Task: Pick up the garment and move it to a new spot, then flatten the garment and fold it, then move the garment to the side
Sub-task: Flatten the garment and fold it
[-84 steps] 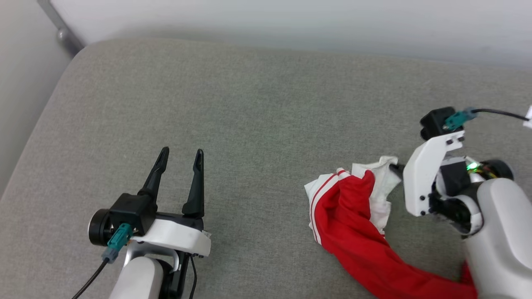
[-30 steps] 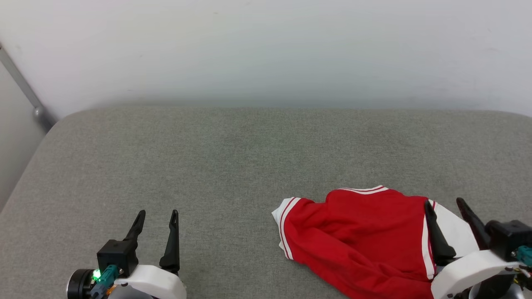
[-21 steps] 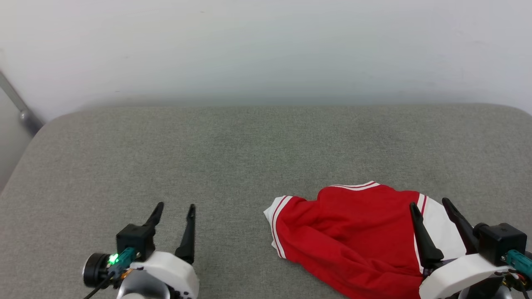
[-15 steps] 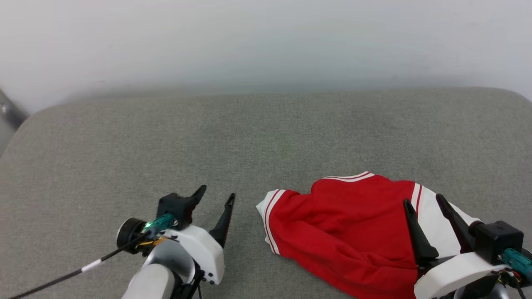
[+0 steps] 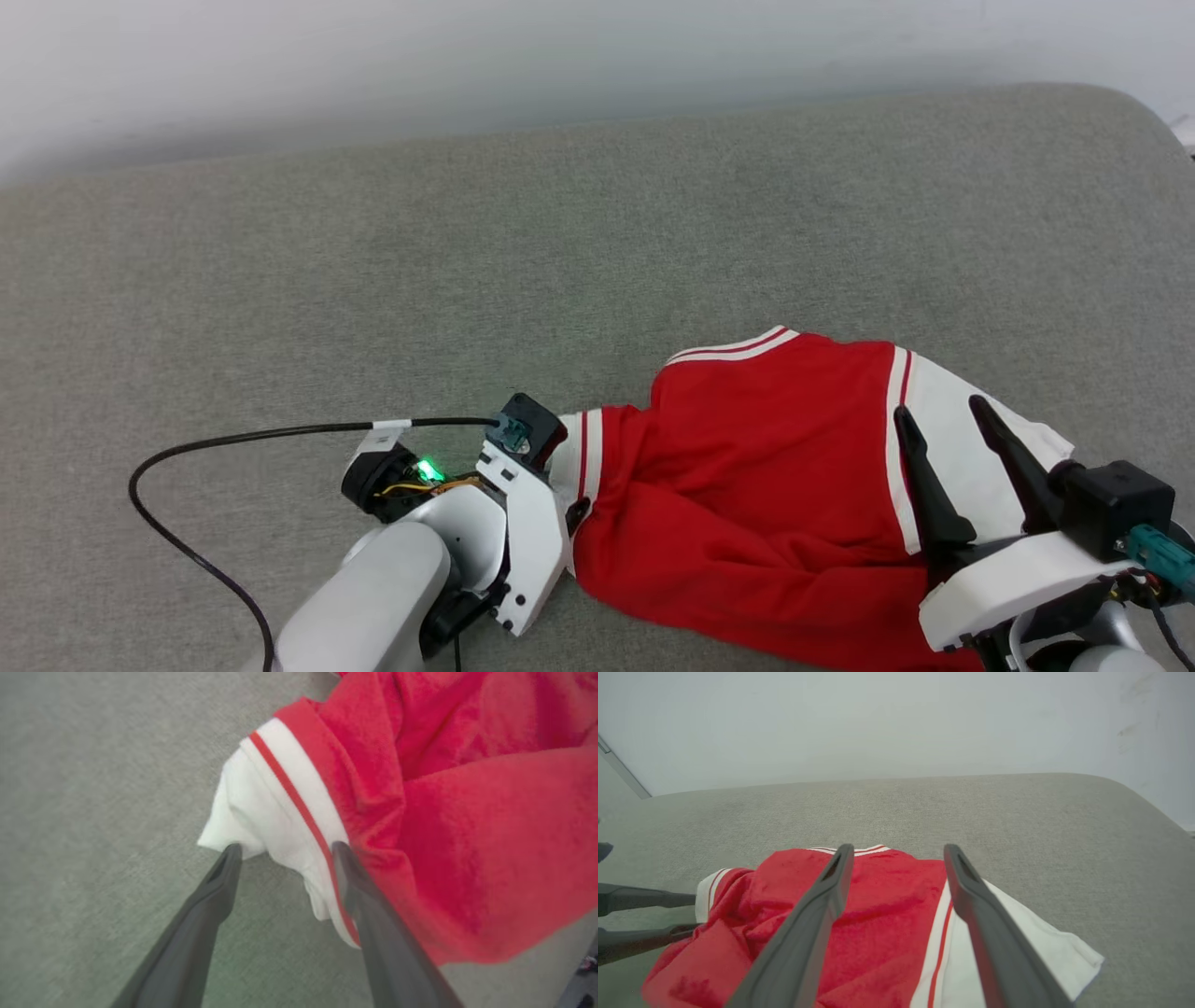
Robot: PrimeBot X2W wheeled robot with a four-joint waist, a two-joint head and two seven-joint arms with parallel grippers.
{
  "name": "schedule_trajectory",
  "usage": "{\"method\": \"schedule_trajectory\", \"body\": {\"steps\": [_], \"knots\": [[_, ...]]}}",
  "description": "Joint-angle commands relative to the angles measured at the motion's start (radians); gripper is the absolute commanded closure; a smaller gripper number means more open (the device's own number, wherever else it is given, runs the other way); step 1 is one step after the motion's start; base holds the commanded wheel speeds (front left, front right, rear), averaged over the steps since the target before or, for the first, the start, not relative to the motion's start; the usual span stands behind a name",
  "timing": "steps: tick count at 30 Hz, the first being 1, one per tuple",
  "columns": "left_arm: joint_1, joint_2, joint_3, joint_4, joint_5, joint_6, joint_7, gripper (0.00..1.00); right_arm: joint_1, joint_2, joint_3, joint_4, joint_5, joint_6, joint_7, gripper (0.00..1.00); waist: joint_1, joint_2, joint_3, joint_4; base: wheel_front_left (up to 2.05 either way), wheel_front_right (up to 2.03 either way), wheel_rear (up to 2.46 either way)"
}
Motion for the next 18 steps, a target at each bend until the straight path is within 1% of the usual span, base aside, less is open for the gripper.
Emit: {"method": "schedule_trajectory", "body": {"steps": [1,4,5,7,8,9,12,18], "knots": [[-0.016,0.015,-0.02,0.009,-0.018,-0.001,0.025,0.0,-0.015,0.003,-0.001,0.003,0.004,-0.001,-0.007,0.0,-0.0001,0.0,0.019,-0.015,0.0,0.0,0.0],[-0.035,0.041,-0.087,0.044,-0.067,0.0,0.106,0.0,-0.023,0.004,-0.001,0.012,0.011,-0.001,-0.015,0.0,-0.0001,0.0,0.036,-0.022,0.0,0.0,0.0],[-0.041,0.047,-0.102,0.054,-0.083,0.0,0.123,0.05,-0.024,0.004,-0.001,0.014,0.016,-0.001,-0.016,0.0,-0.0001,0.0,0.038,-0.024,0.0,0.0,0.0],[-0.051,0.054,-0.123,0.068,-0.103,0.0,0.143,0.55,-0.028,0.004,0.001,0.018,0.024,-0.001,-0.021,0.0,-0.0001,0.0,0.042,-0.027,0.0,0.0,0.0],[-0.056,0.059,-0.134,0.076,-0.109,0.0,0.151,0.71,-0.029,0.004,0.001,0.021,0.028,-0.001,-0.024,0.0,-0.0001,0.0,0.042,-0.028,0.0,0.0,0.0],[-0.058,0.062,-0.142,0.081,-0.118,0.001,0.152,1.0,-0.029,0.004,0.0,0.023,0.03,-0.001,-0.026,0.0,-0.0001,0.0,0.042,-0.029,0.0,0.0,0.0],[-0.079,0.071,-0.136,0.09,-0.113,0.005,0.11,1.0,-0.029,0.004,-0.001,0.03,0.038,-0.001,-0.031,0.0,-0.0001,0.0,0.036,-0.023,0.0,0.0,0.0],[-0.118,0.088,-0.084,0.041,-0.071,0.077,-0.028,1.0,-0.012,0.004,-0.018,0.036,0.034,-0.001,-0.02,0.0,-0.0001,0.0,-0.005,0.029,0.0,0.0,0.0]]}}
